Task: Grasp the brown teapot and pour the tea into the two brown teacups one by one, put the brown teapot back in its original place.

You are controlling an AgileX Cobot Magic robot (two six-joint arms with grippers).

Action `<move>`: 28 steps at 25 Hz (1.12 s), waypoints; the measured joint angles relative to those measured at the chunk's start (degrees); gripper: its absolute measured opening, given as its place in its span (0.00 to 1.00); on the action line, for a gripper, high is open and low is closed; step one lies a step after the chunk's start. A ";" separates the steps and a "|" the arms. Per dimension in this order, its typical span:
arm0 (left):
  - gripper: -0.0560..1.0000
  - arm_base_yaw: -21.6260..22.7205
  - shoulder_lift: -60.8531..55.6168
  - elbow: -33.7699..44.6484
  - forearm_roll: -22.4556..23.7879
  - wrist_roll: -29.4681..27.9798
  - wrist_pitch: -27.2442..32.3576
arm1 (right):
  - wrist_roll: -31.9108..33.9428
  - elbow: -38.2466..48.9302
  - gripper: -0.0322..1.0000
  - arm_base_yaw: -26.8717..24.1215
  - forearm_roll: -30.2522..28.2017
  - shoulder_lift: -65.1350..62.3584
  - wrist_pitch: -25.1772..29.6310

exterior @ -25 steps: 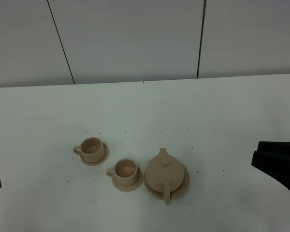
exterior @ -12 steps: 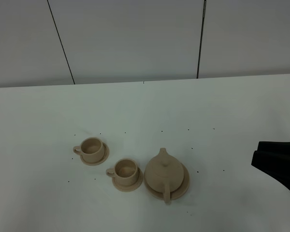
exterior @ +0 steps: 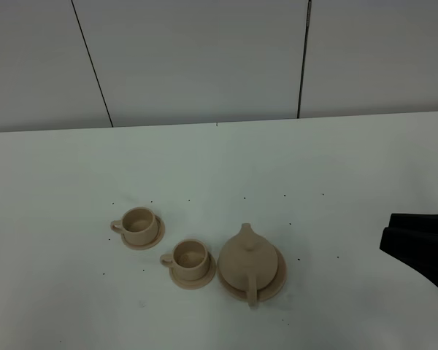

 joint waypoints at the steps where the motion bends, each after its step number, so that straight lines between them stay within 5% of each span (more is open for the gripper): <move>1: 0.28 0.00 0.00 0.00 0.04 -0.29 0.21 | 0.00 0.00 0.31 0.00 0.00 0.00 0.00; 17: 0.28 0.00 0.00 0.00 5.22 -5.51 11.63 | 0.12 0.00 0.31 0.00 -0.05 0.00 0.00; 28: 0.28 0.00 -0.04 0.00 6.15 -11.63 10.98 | 0.16 0.00 0.31 0.00 -0.10 0.00 0.00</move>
